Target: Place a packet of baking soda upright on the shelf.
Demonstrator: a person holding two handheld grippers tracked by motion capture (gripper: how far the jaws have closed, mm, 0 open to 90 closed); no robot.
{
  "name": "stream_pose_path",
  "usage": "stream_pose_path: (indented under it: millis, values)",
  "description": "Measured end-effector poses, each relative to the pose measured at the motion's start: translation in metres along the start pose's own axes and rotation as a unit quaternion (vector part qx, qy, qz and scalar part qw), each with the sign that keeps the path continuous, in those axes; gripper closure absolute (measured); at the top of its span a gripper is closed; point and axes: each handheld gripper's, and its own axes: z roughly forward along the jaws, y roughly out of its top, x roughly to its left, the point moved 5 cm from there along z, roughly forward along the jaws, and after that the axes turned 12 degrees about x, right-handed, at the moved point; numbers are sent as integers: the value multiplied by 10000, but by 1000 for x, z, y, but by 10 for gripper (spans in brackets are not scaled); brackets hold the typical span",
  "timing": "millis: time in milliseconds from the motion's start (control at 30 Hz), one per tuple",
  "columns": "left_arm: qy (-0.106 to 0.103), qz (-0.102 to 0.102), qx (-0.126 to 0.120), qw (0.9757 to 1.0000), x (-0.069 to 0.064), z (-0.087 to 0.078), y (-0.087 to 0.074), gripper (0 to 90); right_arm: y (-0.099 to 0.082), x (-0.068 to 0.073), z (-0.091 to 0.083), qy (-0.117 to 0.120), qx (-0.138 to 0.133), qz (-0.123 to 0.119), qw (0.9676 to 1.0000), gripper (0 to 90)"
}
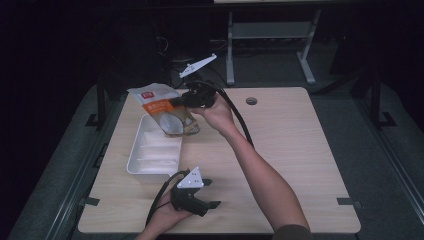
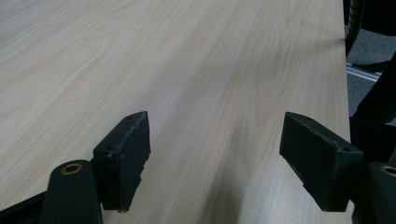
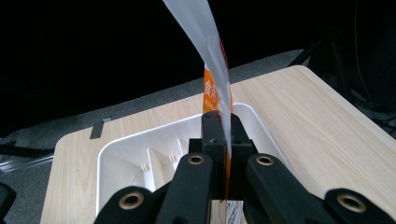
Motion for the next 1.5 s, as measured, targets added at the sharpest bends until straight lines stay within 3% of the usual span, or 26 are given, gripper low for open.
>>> stream_pose_path:
  millis: [467, 967, 1500]
  values:
    - [-24, 16, 97, 9999, 1, 1, -2, 242, 14, 2, 27, 103, -24, -67, 9999, 896]
    - [-23, 8, 114, 9999, 3, 2, -3, 242, 17, -2, 60, 174, 96, -52, 9998, 896]
    - [-5, -13, 76, 10000, 4, -1, -4, 242, 14, -6, 90, 324, -34, 48, 9995, 895]
